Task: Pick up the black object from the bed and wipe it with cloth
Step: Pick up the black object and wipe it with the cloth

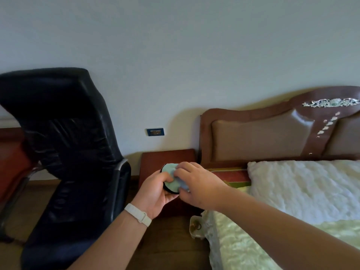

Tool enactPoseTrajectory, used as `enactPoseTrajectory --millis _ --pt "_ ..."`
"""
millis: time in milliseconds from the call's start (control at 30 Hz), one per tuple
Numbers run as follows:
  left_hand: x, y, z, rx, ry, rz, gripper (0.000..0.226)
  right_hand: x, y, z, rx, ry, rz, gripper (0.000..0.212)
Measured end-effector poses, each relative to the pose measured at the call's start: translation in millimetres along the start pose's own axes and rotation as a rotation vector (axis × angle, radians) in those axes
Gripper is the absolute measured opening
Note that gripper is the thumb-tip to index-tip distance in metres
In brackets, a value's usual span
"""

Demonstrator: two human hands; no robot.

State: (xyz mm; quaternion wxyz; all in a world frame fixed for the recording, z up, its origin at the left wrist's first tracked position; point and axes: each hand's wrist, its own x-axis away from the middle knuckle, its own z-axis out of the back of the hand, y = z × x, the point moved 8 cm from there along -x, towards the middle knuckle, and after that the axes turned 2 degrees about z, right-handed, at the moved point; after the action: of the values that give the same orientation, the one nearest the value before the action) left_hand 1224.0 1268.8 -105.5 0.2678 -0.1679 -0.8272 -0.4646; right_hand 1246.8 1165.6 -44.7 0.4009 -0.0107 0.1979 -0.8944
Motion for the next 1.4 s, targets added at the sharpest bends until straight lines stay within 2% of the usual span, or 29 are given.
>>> enactPoseTrajectory --millis 367,700,867,1400 --pt "-69 56 19 0.033 0.062 -0.006 0.036 -89 43 -20 -0.051 -0.050 0.037 0.044" --pt "-186 111 49 -0.016 -0.039 0.132 0.039 -187 95 -47 -0.034 -0.075 -0.139 0.043" --pt "-238 151 66 -0.050 -0.053 0.143 0.036 -242 115 -58 -0.041 -0.064 -0.215 0.042" --pt "-341 156 80 -0.130 -0.034 0.239 0.032 -285 190 -102 -0.119 -0.116 -0.358 0.041"
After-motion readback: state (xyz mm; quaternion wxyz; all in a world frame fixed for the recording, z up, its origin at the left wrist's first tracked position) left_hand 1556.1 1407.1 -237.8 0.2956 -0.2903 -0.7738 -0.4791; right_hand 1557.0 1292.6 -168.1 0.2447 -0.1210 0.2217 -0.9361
